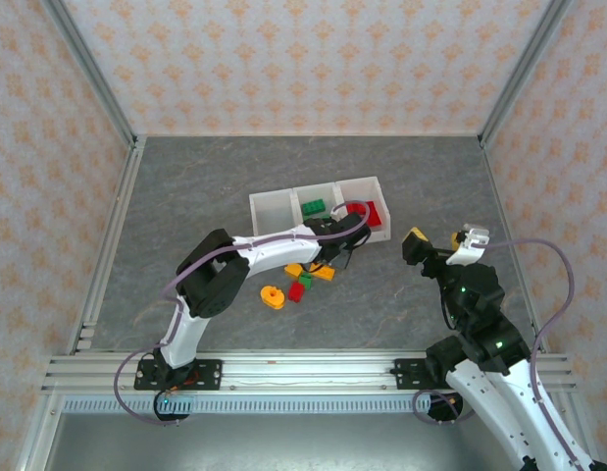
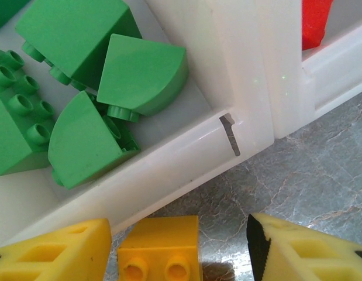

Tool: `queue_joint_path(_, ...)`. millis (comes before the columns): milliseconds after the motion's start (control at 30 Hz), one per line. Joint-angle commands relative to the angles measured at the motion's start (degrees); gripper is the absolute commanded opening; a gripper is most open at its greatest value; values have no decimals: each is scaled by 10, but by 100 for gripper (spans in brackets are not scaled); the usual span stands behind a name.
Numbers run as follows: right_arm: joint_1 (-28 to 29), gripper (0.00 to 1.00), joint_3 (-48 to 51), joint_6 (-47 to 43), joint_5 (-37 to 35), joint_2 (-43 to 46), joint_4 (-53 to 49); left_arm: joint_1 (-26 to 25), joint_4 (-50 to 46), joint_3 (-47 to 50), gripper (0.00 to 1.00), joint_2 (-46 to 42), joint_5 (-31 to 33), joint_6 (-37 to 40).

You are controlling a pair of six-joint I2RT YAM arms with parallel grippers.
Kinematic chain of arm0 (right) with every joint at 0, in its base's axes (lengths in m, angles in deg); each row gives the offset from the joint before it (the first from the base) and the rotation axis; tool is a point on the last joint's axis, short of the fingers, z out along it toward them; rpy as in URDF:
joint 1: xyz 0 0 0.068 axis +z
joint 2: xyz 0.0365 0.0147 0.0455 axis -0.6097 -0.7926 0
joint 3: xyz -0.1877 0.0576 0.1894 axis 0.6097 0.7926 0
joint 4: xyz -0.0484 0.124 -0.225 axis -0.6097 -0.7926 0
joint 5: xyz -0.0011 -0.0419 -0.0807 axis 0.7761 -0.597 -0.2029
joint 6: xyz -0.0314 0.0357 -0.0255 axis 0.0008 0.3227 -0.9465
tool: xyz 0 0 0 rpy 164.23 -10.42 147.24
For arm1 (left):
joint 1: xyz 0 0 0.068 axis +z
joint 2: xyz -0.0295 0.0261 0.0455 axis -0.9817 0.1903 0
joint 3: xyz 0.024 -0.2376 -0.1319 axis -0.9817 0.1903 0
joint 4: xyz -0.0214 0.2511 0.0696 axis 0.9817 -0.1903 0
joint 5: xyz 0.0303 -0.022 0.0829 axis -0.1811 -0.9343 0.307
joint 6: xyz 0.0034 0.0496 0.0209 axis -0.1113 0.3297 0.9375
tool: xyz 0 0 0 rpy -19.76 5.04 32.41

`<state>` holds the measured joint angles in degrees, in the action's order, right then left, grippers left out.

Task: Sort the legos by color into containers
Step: Pick up the lego from the center of the table.

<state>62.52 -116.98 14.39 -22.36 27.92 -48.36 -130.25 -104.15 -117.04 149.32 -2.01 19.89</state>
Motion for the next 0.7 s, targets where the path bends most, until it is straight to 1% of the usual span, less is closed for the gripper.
queue_joint_path(0,-1,100,4,8,-2,0,8,7,-12,9,59,21,-16,-16)
queue_joint_path(167,-1,100,4,8,-1,-1,9,4,-11,27,57,3,-8,-27)
queue_joint_path(333,-1,100,4,8,-1,-2,9,-7,-11,40,57,-25,10,-39)
queue_joint_path(667,-1,100,5,9,-2,-5,10,-12,-6,61,57,-30,4,-53)
